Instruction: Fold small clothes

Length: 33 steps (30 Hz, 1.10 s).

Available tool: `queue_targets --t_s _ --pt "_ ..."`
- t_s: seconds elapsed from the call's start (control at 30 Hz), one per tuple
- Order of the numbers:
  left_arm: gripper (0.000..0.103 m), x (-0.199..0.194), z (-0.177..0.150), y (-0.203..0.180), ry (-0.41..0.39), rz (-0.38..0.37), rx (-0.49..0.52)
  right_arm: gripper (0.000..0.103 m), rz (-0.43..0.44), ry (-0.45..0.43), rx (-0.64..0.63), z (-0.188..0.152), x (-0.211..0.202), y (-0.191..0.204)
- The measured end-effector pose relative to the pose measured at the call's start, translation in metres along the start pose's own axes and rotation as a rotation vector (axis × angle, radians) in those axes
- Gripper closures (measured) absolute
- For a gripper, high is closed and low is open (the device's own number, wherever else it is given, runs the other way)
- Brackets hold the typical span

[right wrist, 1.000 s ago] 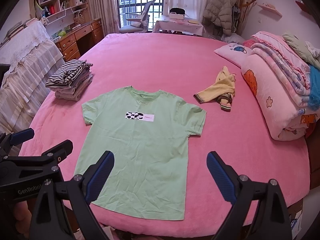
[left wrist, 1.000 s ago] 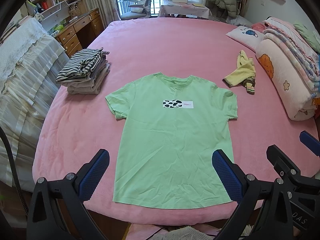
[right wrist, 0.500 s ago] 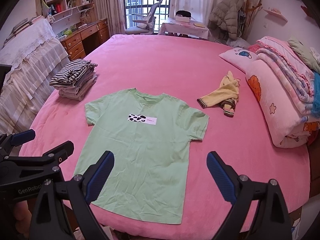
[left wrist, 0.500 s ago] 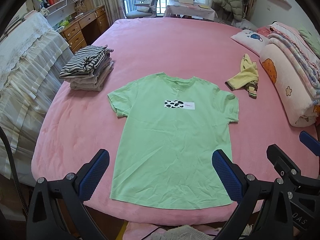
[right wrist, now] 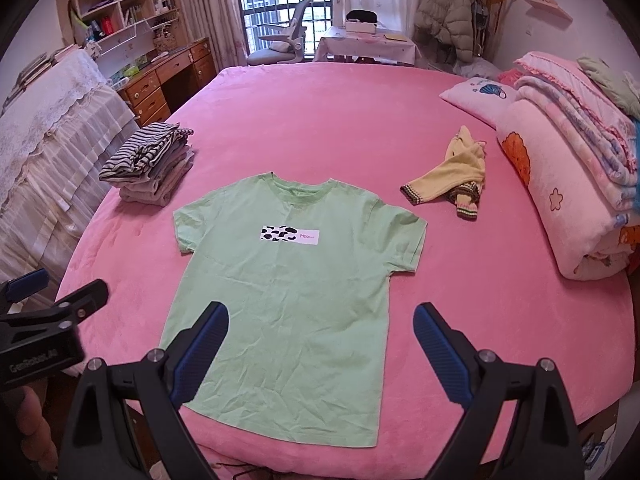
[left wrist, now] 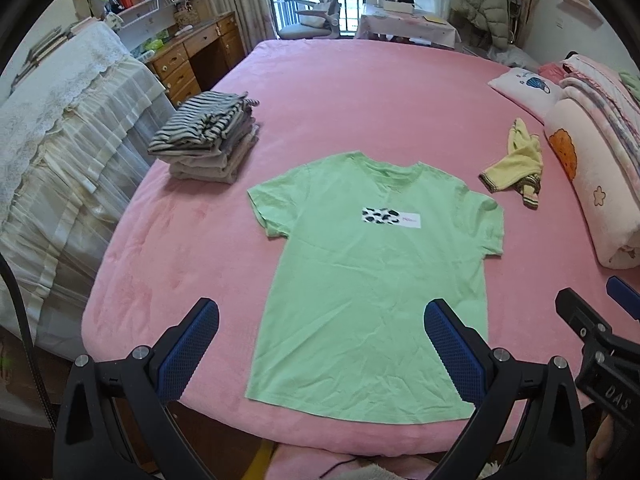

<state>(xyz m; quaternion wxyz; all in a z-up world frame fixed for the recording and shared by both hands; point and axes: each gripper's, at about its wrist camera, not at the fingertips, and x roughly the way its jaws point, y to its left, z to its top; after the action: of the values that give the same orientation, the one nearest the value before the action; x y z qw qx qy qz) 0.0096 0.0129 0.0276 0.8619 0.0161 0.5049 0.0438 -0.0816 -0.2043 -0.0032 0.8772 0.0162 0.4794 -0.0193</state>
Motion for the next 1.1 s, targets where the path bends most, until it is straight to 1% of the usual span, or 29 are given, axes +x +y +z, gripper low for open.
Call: queue_targets --t_s 0.13,0.27,0.37,0.5,0.6,0.63,0.7,0.77,0.83,0.87,0.93,1.0,1.1 --pt "0.001 0.006 0.01 0.021 -0.027 0.012 -0.009 0.009 -0.006 0.022 0.044 0.004 0.014 0.0" --pt "0.001 0.023 0.023 0.044 -0.05 0.002 -0.018 0.009 -0.038 0.041 0.082 0.008 0.026 0.0" --pt "0.001 0.044 0.037 0.057 -0.04 -0.011 0.005 0.009 -0.063 0.039 0.116 0.011 0.031 -0.004" --pt "0.001 0.076 0.054 0.074 -0.028 -0.028 0.026 0.009 -0.122 0.05 0.181 0.014 0.045 -0.014" --pt "0.001 0.101 0.066 0.08 -0.035 -0.069 0.03 0.009 -0.154 0.052 0.243 0.015 0.055 -0.024" --pt "0.001 0.111 0.071 0.08 -0.045 -0.098 0.038 0.009 -0.167 0.054 0.258 0.016 0.059 -0.027" --pt "0.001 0.123 0.079 0.076 -0.058 -0.125 0.059 0.009 -0.216 0.06 0.275 0.017 0.068 -0.033" --pt "0.001 0.137 0.09 0.067 -0.069 -0.132 0.099 0.009 -0.261 0.059 0.28 0.018 0.076 -0.038" --pt "0.001 0.149 0.1 0.054 -0.078 -0.148 0.137 0.01 -0.288 0.06 0.292 0.02 0.086 -0.044" --pt "0.001 0.155 0.106 0.047 -0.078 -0.161 0.156 0.012 -0.293 0.061 0.303 0.021 0.09 -0.049" --pt "0.001 0.166 0.118 0.029 -0.079 -0.19 0.193 0.023 -0.302 0.075 0.319 0.024 0.101 -0.056" --pt "0.001 0.175 0.132 0.008 -0.096 -0.212 0.239 0.027 -0.305 0.083 0.324 0.028 0.11 -0.061" --pt "0.001 0.185 0.155 -0.032 -0.13 -0.246 0.312 0.027 -0.313 0.08 0.324 0.034 0.12 -0.07"
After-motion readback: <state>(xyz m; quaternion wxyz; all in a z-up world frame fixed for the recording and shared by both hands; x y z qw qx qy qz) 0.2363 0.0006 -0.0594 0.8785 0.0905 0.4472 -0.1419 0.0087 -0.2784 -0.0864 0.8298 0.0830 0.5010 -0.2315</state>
